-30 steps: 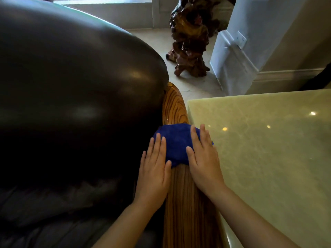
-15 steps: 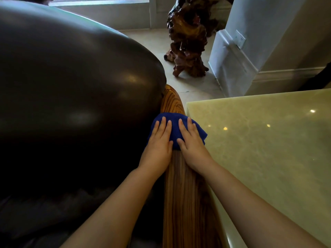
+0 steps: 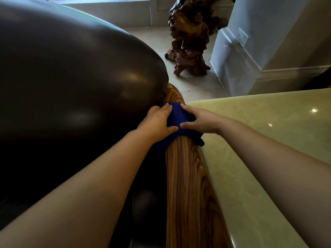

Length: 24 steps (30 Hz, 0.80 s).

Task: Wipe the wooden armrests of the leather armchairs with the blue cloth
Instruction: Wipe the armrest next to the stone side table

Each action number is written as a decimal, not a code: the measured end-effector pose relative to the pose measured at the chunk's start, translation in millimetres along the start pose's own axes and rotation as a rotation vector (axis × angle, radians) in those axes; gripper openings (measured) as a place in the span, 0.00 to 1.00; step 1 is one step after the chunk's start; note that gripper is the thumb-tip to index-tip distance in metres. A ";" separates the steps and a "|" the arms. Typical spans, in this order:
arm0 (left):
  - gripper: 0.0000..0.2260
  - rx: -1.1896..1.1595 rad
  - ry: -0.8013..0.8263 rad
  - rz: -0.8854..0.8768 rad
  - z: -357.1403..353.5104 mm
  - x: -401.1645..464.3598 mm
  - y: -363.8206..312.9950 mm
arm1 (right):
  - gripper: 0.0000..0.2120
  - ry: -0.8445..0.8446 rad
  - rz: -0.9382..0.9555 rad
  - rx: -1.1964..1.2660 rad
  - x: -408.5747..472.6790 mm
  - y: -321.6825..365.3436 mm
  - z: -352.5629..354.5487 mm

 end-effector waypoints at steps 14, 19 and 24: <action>0.28 -0.156 -0.095 0.098 -0.7 -7.3 -1.7 | 0.25 -0.211 0.070 -0.089 -8.7 10.6 -11.7; 0.20 -0.124 -0.189 0.077 -5.2 -33.5 -9.3 | 0.18 -0.417 0.154 -0.132 -38.8 7.8 -25.3; 0.11 -0.113 0.024 -0.015 8.8 -64.5 -29.6 | 0.14 -0.061 0.030 -0.135 -70.7 20.3 -12.1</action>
Point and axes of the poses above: each hand's wrist, its own x-axis towards the middle knuckle, its own z-axis out of the back of the hand, y = z × x, the point moved 3 cm from there along x, towards the middle knuckle, and after that the axes turned 2 degrees about z, right-handed, at the moved point
